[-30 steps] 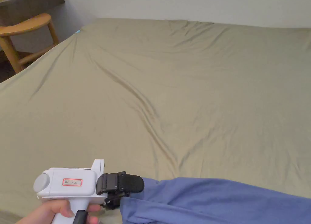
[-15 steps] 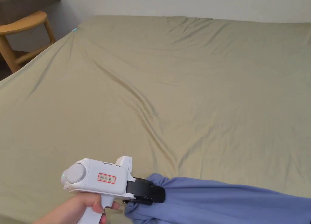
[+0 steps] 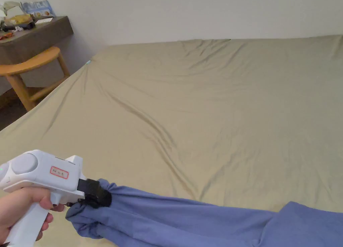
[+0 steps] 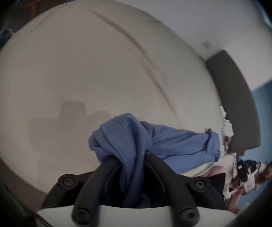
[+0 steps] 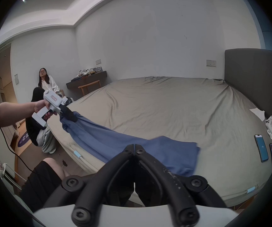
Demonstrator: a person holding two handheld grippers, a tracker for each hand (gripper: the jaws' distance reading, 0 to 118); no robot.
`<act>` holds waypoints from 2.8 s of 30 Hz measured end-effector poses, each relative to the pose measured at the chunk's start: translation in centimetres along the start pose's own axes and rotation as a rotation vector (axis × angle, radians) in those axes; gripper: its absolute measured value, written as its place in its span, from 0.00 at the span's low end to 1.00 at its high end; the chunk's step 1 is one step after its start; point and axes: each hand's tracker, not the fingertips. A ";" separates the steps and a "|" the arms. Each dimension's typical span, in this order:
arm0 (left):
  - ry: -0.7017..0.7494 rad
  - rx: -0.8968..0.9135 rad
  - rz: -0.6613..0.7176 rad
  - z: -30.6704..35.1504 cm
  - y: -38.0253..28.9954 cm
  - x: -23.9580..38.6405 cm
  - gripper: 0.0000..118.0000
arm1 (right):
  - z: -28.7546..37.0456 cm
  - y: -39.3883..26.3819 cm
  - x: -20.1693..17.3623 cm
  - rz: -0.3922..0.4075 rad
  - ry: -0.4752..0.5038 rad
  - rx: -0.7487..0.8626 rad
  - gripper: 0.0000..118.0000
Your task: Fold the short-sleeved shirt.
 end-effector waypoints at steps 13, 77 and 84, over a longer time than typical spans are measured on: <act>-0.077 -0.106 -0.149 -3.9 -2.7 17.6 0.07 | 1.8 -0.9 0.2 -0.062 0.054 0.027 0.02; -0.561 0.083 0.044 -8.2 -8.2 1.7 0.73 | 2.8 -3.3 1.7 -0.056 0.011 -0.077 0.02; -0.656 -0.008 -0.025 -13.3 -6.8 4.5 1.00 | -0.2 -2.1 -0.6 -0.051 0.045 -0.108 0.02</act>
